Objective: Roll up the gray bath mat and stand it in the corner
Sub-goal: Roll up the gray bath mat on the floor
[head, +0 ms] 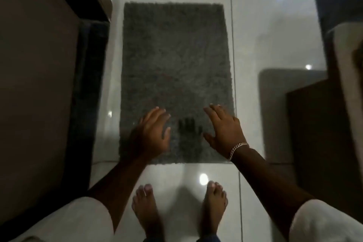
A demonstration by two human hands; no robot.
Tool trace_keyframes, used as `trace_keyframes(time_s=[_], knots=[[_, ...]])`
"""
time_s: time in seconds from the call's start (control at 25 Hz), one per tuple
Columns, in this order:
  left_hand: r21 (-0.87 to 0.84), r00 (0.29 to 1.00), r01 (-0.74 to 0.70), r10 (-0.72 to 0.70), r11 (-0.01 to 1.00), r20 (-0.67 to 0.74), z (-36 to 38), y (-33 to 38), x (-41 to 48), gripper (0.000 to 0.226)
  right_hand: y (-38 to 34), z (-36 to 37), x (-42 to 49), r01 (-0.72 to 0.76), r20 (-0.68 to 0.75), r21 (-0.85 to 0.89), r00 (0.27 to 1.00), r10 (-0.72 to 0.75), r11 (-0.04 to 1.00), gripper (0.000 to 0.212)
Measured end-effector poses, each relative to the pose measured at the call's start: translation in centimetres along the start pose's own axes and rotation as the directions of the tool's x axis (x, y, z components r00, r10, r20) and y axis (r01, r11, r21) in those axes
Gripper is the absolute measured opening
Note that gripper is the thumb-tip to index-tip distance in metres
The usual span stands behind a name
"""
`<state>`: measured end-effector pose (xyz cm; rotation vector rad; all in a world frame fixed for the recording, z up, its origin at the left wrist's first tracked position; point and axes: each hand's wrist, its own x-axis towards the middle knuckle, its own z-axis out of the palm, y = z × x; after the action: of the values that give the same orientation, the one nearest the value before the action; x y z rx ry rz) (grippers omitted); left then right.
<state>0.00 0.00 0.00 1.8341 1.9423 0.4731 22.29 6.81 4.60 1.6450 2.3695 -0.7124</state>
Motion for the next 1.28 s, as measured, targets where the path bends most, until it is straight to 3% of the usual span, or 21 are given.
trace_keyframes(time_s=[0.12,0.2,0.28,0.36,0.48,0.56,0.64,0.72,0.8,0.88,0.96,1.12,1.2,1.28], knots=[[0.092,0.973,-0.044,0.022,0.995,0.228,10.6,-4.6,-4.0,0.034,2.4,11.2,0.8,-0.019,0.114,0.019,0.993,0.017,1.000,0.081],[0.212,0.920,-0.092,0.002,0.973,0.392,16.8,-7.6,-7.4,0.051,4.0,18.8,0.4,-0.002,0.194,0.009,0.981,0.001,1.000,0.083],[0.313,0.934,-0.138,0.018,0.940,0.358,19.1,-9.2,-9.0,0.051,4.8,22.9,-0.5,0.024,0.171,-0.042,0.985,-0.016,0.999,0.083],[0.360,0.960,-0.189,0.094,0.914,0.265,20.3,-9.8,-8.9,0.033,5.1,25.3,-0.4,0.027,0.075,-0.128,0.997,-0.018,0.991,0.066],[0.266,0.967,-0.234,0.194,0.935,0.168,20.3,-9.5,-8.6,0.018,5.3,26.2,-0.7,0.107,-0.026,-0.213,0.993,-0.115,0.971,0.036],[0.206,0.985,-0.144,0.121,0.968,0.119,18.9,-8.8,-7.0,0.013,4.9,25.1,-0.4,0.134,-0.038,-0.240,0.988,-0.147,0.961,0.034],[0.167,0.993,-0.017,-0.002,0.986,0.115,17.2,-7.9,-4.0,0.009,4.2,23.4,1.3,0.045,-0.017,-0.201,0.999,-0.050,0.978,0.034],[0.181,0.993,0.016,-0.036,0.983,0.108,15.6,-7.1,-1.5,0.009,3.4,21.7,3.8,-0.071,0.007,-0.146,0.997,0.073,0.987,0.029],[0.233,0.988,-0.094,0.062,0.968,0.138,14.6,-6.5,-1.2,0.020,2.9,20.3,6.2,-0.110,0.037,-0.112,0.993,0.114,0.988,0.025],[0.300,0.949,-0.251,0.174,0.920,0.262,14.6,-6.5,-2.5,0.038,2.6,19.2,8.4,-0.160,0.125,-0.056,0.978,0.166,0.986,0.025],[0.341,0.904,-0.310,0.165,0.888,0.393,15.3,-7.1,-3.4,0.060,2.2,18.7,10.2,-0.232,0.209,-0.025,0.950,0.232,0.973,0.024],[0.467,0.908,-0.319,0.125,0.825,0.401,16.4,-7.6,-0.8,0.053,2.2,19.9,8.9,-0.105,-0.131,-0.137,0.988,0.087,0.985,0.017],[0.359,0.919,-0.269,0.127,0.894,0.374,16.2,-8.2,0.0,0.051,1.9,21.0,6.5,-0.048,-0.155,-0.109,0.987,0.031,0.993,0.026],[0.132,0.917,-0.190,0.128,0.973,0.378,15.6,-9.1,1.2,0.053,1.7,22.0,4.7,-0.044,-0.108,-0.124,0.994,0.031,0.991,0.039]])
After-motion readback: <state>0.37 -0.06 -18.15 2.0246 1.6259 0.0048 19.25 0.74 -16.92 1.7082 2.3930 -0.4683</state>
